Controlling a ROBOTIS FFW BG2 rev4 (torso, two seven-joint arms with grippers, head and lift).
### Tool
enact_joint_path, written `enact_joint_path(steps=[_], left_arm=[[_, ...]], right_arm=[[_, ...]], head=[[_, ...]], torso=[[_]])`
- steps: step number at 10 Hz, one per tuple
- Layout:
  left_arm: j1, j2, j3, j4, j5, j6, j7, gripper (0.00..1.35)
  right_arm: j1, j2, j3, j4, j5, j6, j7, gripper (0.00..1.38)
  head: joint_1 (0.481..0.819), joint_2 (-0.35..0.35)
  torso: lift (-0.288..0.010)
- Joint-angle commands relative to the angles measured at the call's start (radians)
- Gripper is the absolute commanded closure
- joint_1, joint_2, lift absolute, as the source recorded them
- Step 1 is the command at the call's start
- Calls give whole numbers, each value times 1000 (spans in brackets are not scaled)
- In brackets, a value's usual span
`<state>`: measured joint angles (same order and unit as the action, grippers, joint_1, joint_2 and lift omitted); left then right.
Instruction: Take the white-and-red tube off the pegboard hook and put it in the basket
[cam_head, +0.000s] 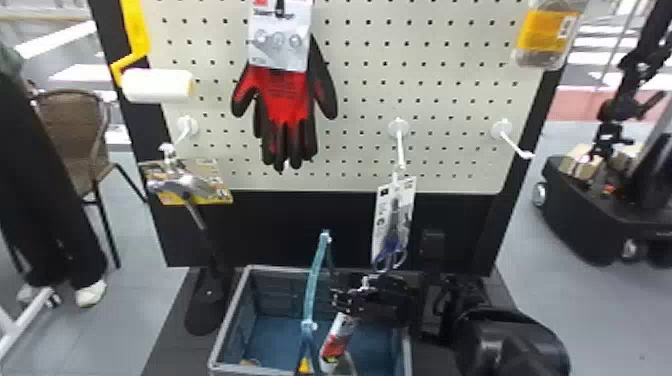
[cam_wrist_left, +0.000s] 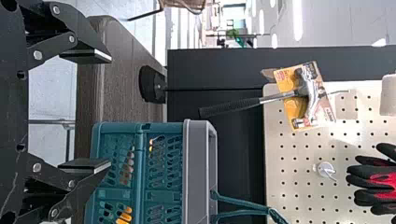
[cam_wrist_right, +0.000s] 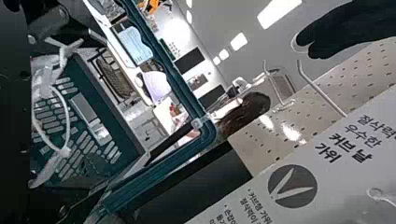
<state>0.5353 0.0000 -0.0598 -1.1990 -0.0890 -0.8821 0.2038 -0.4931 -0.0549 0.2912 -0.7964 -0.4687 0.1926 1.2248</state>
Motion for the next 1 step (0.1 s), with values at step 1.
enact_joint_path(steps=[1], left_arm=[[0,-3,0,0,0,0,0,476]], right_arm=[[0,-2,-1,-5,-1,-1,1,130]], head=[[549,0]], torso=[[-100]])
